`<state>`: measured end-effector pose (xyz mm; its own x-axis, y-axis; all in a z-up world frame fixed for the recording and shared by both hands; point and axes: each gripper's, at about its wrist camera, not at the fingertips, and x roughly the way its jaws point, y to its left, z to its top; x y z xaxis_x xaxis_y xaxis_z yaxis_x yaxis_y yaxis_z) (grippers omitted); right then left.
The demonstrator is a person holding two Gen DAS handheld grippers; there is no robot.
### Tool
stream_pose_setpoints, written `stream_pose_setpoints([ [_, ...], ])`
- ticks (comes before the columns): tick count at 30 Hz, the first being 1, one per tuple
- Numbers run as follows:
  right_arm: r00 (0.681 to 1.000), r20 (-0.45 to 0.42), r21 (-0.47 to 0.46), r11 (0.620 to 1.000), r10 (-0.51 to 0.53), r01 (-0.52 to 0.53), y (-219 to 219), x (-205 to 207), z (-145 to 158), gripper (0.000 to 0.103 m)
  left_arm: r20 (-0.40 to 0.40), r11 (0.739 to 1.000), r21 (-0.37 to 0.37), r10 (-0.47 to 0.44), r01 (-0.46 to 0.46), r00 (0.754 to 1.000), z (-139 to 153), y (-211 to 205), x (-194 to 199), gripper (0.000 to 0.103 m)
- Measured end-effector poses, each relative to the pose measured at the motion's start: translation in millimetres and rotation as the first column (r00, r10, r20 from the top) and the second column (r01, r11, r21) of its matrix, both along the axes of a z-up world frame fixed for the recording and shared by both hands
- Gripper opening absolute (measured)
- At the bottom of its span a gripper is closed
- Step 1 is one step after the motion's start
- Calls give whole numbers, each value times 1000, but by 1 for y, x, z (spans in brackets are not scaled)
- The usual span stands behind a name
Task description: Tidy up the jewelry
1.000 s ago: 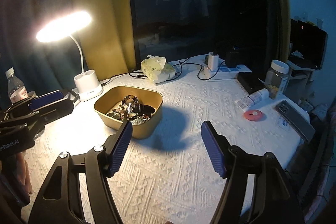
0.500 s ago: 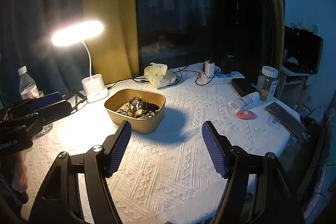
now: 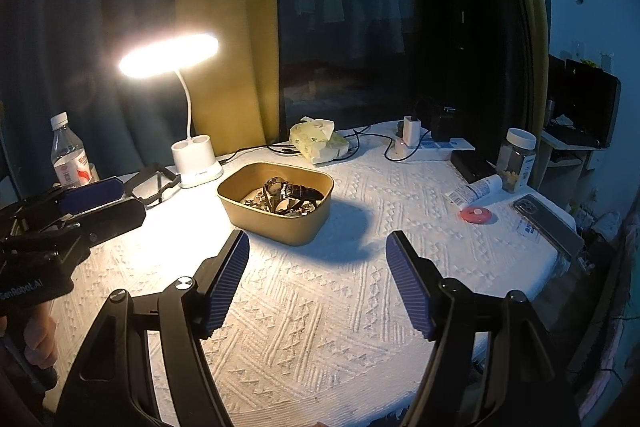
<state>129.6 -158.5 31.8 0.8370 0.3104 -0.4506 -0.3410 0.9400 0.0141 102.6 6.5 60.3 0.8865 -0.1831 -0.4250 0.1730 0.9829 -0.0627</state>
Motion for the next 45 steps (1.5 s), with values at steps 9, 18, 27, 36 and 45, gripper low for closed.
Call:
stream_pose_setpoints([
  [9, 1000, -3, 1, 1000, -3, 3, -1, 0, -1, 71, 4, 1000, 9, 15, -15, 1000, 1, 1, 1, 59],
  [18, 1000, -2, 1, 1000, -1, 1, -2, 0, -1, 72, 3, 1000, 14, 25, -25, 1000, 1, 1, 2, 59],
  [27, 1000, -3, 0, 1000, -1, 1, -3, -1, -2, 72, 9, 999, 9, 51, -51, 999, 1, 6, 3, 59],
  [36, 1000, -1, 7, 1000, -4, 4, -6, 0, -3, 72, 6, 999, 16, 51, -51, 999, 0, 6, 4, 59],
  [45, 1000, -2, 7, 1000, -4, 4, -7, 0, -4, 72, 6, 999, 19, 50, -50, 999, -1, 4, 4, 59],
])
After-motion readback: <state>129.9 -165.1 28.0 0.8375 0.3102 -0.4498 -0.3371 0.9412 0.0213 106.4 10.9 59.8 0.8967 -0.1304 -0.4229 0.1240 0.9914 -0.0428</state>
